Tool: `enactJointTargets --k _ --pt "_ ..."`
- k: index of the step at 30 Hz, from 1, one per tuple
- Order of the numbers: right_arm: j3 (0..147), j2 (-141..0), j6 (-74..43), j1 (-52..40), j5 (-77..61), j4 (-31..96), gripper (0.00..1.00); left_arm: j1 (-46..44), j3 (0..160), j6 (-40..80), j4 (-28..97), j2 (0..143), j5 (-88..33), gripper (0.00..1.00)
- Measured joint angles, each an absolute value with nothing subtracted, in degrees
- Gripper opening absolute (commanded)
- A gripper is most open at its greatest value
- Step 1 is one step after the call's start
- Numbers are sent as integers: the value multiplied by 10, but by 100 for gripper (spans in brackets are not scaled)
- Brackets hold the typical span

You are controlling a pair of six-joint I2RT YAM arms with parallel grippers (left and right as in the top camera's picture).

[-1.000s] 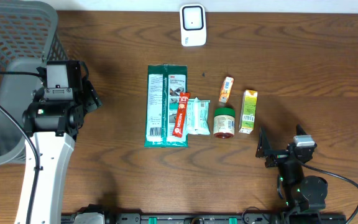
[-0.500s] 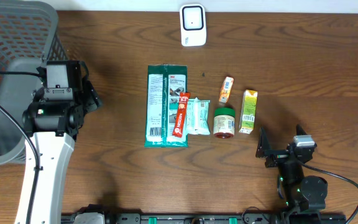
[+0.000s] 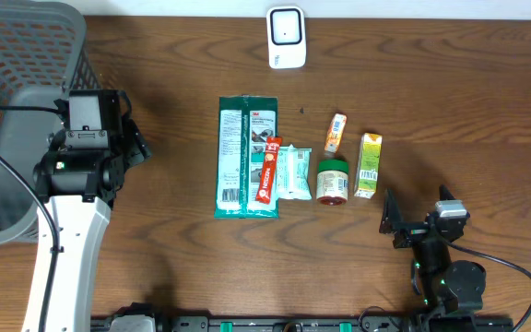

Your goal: Scan the item barcode

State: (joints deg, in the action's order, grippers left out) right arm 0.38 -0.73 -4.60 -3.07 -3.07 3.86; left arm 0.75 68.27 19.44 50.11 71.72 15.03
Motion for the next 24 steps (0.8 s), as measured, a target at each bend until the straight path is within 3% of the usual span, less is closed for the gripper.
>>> enactJointTargets --k 6,11,24 --pt "6 -8 -46 -31 -42 48 99 8 683 194 501 717 150 86" --pt "92 -32 -46 -31 -52 172 99 8 683 194 501 717 152 86" --pt "649 -382 -43 -31 -81 589 99 8 683 194 502 717 154 86"
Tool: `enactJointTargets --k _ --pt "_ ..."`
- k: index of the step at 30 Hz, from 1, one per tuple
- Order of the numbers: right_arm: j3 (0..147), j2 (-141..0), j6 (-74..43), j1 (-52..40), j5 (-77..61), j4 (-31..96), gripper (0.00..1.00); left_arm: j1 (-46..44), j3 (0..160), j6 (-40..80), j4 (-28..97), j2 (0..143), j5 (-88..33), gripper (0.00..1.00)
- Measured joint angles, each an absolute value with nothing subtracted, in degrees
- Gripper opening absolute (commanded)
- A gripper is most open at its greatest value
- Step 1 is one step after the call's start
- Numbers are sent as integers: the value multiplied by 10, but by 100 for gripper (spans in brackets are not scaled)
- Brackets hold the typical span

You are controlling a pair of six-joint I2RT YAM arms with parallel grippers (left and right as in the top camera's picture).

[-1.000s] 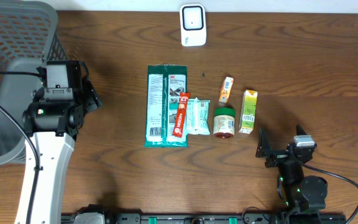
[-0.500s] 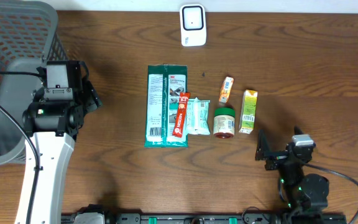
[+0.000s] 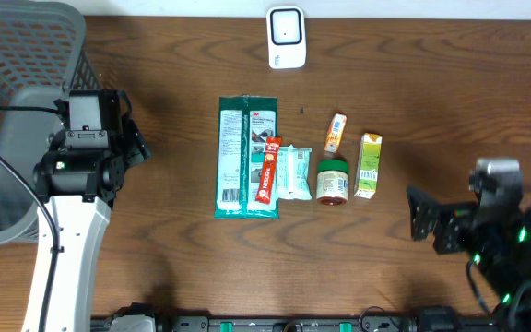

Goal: Scan the item barcode
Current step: 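Reach the right gripper over and grasp the Nescafe stick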

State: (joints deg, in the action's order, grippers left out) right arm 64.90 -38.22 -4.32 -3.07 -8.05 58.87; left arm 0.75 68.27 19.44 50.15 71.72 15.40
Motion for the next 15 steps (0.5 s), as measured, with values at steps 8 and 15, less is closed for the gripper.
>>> enactJointTargets --k 8,15 --pt "757 -549 -43 -31 -229 622 82 8 683 194 502 717 154 86" --pt "757 -648 -55 -61 -334 626 55 8 683 194 502 717 154 86"
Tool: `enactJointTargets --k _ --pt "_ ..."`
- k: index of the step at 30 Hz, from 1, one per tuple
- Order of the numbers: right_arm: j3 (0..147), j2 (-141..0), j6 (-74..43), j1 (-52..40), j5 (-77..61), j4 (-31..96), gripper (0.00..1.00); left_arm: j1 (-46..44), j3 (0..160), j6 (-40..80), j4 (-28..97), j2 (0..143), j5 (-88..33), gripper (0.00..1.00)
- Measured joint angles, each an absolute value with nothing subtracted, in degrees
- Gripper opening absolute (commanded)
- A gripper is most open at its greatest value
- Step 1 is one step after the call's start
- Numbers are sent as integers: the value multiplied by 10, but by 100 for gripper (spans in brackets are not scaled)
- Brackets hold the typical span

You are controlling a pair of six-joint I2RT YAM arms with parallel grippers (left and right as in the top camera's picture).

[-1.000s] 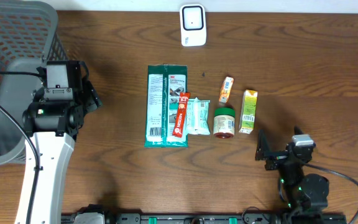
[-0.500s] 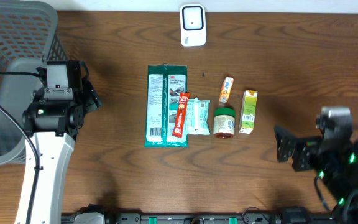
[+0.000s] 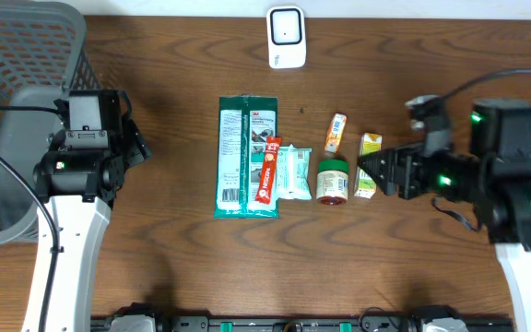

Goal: Scan the item barcode
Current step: 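Reach the right gripper over and grasp the Nescafe stick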

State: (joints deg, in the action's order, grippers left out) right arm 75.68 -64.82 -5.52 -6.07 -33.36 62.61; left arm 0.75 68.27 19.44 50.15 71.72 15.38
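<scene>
A white barcode scanner (image 3: 285, 37) stands at the table's far edge. Laid out in a row mid-table are a green wipes pack (image 3: 245, 157), a red stick packet (image 3: 267, 171), a pale packet (image 3: 294, 172), a green-lidded jar (image 3: 332, 180), a small orange packet (image 3: 336, 133) and a green-and-yellow carton (image 3: 367, 152). My right gripper (image 3: 377, 174) is open at the carton's right side, its fingers reaching over the carton's lower part. Far from the items, my left gripper (image 3: 139, 143) is open at the left.
A grey mesh basket (image 3: 7, 55) fills the far left corner, behind the left arm. The right arm's body (image 3: 505, 175) stretches in from the right edge.
My right gripper has moved up and to the left, from the front right of the table to the carton's right side. The left arm has not moved.
At first my right gripper was low near the front edge, below the carton, open. Then it was raised and further right, pointing left. Now it is at the carton. The items and the left arm stayed in place throughout.
</scene>
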Motion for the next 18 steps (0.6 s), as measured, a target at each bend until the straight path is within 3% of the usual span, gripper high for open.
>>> enactJointTargets --k 2,7,8,9,10,15,18 --pt "757 -675 -67 -97 -320 625 57 8 683 194 502 717 154 86" --pt "757 -745 -126 -196 -223 611 73 8 683 194 502 717 154 86" --pt "757 -758 -139 -213 -204 608 79 8 683 194 502 717 154 86" --pt "757 -772 -152 -230 -183 601 94 8 683 194 502 717 154 86" --pt "757 -786 -164 -246 -164 592 99 8 683 194 502 717 154 86" --pt "757 -858 -201 -305 -123 538 96 8 683 194 502 717 154 86" --pt "757 -898 -216 -326 -113 524 73 8 683 194 502 717 154 86"
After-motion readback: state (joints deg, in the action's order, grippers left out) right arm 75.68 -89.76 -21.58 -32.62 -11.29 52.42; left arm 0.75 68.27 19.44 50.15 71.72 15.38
